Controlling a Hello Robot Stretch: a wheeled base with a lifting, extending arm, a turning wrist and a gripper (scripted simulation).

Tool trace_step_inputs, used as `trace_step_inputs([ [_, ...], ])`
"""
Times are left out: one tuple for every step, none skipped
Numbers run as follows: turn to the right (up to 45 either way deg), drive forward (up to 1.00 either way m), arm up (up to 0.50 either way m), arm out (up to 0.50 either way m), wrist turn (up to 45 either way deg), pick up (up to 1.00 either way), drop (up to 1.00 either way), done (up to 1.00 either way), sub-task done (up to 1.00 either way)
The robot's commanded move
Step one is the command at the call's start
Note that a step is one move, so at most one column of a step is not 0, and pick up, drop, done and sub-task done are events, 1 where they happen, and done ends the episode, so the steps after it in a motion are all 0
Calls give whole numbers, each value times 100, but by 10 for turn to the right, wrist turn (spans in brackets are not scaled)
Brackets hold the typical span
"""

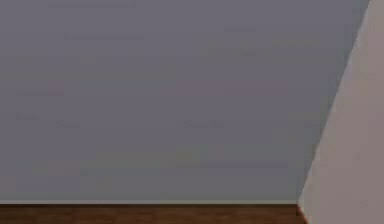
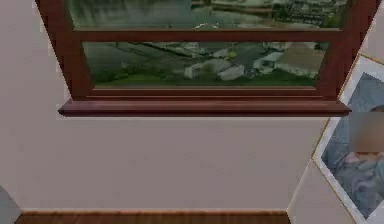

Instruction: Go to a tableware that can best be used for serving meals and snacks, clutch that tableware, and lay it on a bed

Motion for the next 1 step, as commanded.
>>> trace_step_inputs([
  [-450,0,0,0,0,0,0,0,0],
])
